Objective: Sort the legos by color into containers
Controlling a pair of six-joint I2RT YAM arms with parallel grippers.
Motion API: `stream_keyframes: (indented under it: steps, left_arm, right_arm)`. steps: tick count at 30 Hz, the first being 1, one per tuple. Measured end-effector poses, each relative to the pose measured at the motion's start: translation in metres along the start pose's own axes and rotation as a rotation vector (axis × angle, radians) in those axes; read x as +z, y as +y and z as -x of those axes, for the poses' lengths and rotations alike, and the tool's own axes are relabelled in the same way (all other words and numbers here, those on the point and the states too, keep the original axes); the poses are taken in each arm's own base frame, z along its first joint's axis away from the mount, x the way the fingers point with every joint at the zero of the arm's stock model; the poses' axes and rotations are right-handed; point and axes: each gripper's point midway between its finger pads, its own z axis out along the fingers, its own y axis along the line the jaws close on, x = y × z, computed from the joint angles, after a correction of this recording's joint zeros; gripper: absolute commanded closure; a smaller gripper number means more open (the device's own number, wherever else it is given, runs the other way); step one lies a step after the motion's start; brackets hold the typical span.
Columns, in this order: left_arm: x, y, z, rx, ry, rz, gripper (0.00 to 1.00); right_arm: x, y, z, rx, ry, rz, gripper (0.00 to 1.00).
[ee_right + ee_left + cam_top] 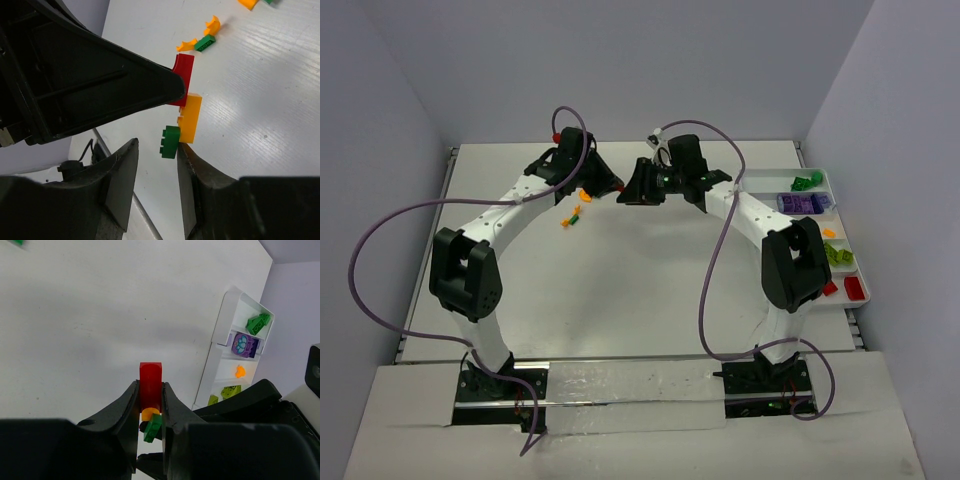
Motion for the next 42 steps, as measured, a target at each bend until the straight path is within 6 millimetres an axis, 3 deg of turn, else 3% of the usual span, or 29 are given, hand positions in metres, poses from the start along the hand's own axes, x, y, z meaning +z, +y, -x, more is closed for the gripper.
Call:
stream_keyframes:
  steps: [11, 20, 33, 38, 42]
  left_arm:
    - [0.000, 0.000, 0.000, -0.004, 0.001, -0.001, 1.00]
    - [0.001, 0.000, -0.001, -0.003, 0.001, 0.000, 1.00]
    - [0.002, 0.003, 0.002, 0.004, -0.018, 0.015, 1.00]
    - [0.003, 0.011, 0.012, 0.047, -0.045, 0.034, 1.00]
    - [0.002, 0.020, 0.023, 0.122, -0.065, 0.049, 1.00]
  right_arm:
    - [0.000, -0.001, 0.001, 0.002, -0.004, -0.006, 0.72]
    - [0.000, -0.001, 0.001, -0.013, -0.005, -0.002, 0.95]
    - [0.001, 0.004, -0.009, -0.143, 0.030, 0.030, 0.99]
    - [-0.026, -0.005, -0.005, -0.222, 0.038, -0.010, 0.99]
    - [-0.091, -0.046, 0.029, -0.264, -0.039, -0.123, 0.99]
